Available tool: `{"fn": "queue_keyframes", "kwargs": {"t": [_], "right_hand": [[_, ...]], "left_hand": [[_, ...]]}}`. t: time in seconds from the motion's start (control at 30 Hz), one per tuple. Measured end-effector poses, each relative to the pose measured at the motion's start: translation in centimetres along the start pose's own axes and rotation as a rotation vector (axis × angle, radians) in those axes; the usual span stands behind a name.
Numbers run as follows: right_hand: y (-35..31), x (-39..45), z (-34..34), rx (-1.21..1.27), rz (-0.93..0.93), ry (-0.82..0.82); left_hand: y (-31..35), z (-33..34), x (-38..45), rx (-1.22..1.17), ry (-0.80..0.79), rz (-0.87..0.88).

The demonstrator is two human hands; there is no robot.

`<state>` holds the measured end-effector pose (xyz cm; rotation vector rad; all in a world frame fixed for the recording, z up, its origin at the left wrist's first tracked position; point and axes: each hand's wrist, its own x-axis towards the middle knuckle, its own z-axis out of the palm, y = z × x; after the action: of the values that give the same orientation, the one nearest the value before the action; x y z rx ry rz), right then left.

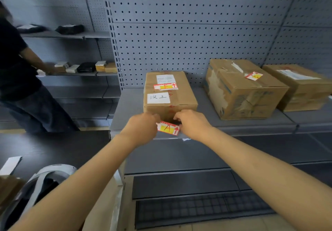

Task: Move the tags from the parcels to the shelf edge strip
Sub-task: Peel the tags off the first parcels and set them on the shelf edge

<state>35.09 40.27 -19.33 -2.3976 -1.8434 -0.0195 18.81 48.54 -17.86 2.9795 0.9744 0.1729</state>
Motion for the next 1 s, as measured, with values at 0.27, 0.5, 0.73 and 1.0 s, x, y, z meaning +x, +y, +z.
{"fn": "queue_keyframes", "kwargs": {"t": [0.27, 0.5, 0.73, 1.0], "right_hand": [[7.0, -6.8, -2.6, 0.046, 0.21, -0.04], [17.1, -15.5, -5.1, 0.178, 0.409, -0.041], [28.0, -25.2, -7.7, 0.215, 0.589, 0.039], [37.7, -32.2, -8.9, 0.224, 0.696, 0.09]], "left_hand": [[9.3, -0.6, 4.5, 0.095, -0.011, 0.269], [21.8, -1.1, 7.0, 0.085, 0.002, 0.422], [37.0, -0.9, 9.1, 0.072, -0.007, 0.582], [49.9, -0.8, 12.4, 0.083, -0.037, 0.71]]}}
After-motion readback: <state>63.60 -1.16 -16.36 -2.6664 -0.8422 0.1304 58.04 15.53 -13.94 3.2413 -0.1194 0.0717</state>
